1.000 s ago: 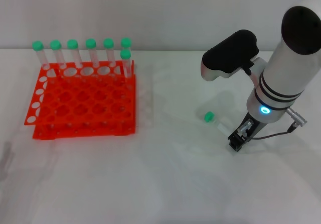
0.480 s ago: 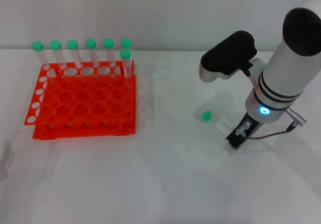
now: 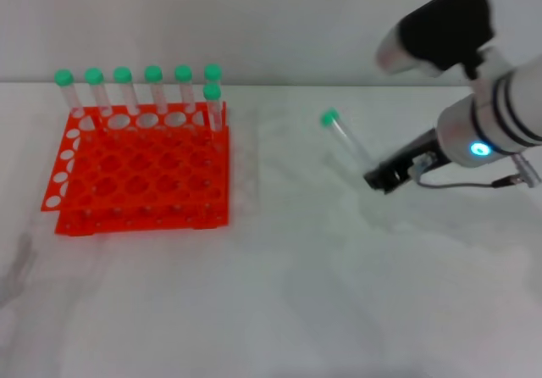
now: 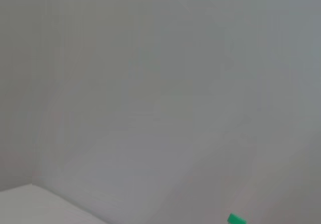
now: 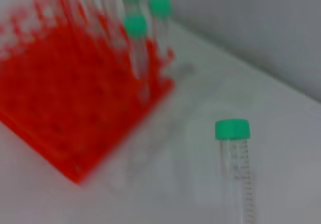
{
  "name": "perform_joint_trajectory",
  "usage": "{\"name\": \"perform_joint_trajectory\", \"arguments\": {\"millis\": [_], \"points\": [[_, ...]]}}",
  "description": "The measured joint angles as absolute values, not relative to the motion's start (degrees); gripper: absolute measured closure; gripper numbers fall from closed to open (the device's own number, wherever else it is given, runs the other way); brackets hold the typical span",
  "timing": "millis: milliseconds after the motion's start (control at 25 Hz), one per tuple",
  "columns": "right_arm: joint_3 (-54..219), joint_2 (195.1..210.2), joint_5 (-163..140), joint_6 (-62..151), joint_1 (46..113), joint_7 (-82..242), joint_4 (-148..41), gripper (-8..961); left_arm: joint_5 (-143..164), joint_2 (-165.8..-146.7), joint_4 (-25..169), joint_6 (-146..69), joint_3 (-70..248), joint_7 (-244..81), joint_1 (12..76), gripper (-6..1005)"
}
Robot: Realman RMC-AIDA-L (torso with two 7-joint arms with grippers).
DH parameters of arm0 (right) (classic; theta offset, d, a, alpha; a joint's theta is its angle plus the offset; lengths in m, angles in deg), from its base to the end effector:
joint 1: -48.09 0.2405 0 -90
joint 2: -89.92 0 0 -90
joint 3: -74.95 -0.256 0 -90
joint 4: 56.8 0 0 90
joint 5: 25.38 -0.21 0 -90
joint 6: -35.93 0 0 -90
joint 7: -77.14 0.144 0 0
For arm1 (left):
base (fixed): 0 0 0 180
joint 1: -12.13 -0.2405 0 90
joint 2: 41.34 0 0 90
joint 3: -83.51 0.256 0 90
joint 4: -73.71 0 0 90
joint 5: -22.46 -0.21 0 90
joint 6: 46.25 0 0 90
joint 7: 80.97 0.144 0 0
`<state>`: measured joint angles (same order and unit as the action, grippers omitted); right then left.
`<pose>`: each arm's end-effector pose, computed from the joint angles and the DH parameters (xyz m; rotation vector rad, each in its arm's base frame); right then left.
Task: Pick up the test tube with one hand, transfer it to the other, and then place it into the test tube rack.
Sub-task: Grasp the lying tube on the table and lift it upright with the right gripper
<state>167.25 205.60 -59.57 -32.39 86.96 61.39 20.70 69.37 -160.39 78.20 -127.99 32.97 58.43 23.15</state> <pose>0.1227 0.3941 -0.0181 -2.4356 0.8310 -0.1832 -0.3843 0.2328 0.0145 -1.3108 -0.9258 -1.0592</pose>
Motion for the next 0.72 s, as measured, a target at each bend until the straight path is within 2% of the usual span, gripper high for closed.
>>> {"name": "perform_joint_trajectory", "arguments": {"millis": [240, 400, 720], "points": [[166.99, 205.42, -80.61, -18.1, 73.86, 40.48, 24.75, 765, 66.13, -160.44, 78.3, -128.11, 33.35, 58.42, 24.76, 121], [167.71, 205.57, -101.38, -11.71, 67.88, 16.92, 20.76, 765, 60.51, -160.6, 79.26, -128.25, 33.37, 58.57, 26.65, 121], [165.76, 205.32, -142.79, -20.4, 66.01, -25.96, -1.97, 764, 44.75, -160.38, 81.76, -128.98, 33.35, 60.86, 32.31, 122]]}}
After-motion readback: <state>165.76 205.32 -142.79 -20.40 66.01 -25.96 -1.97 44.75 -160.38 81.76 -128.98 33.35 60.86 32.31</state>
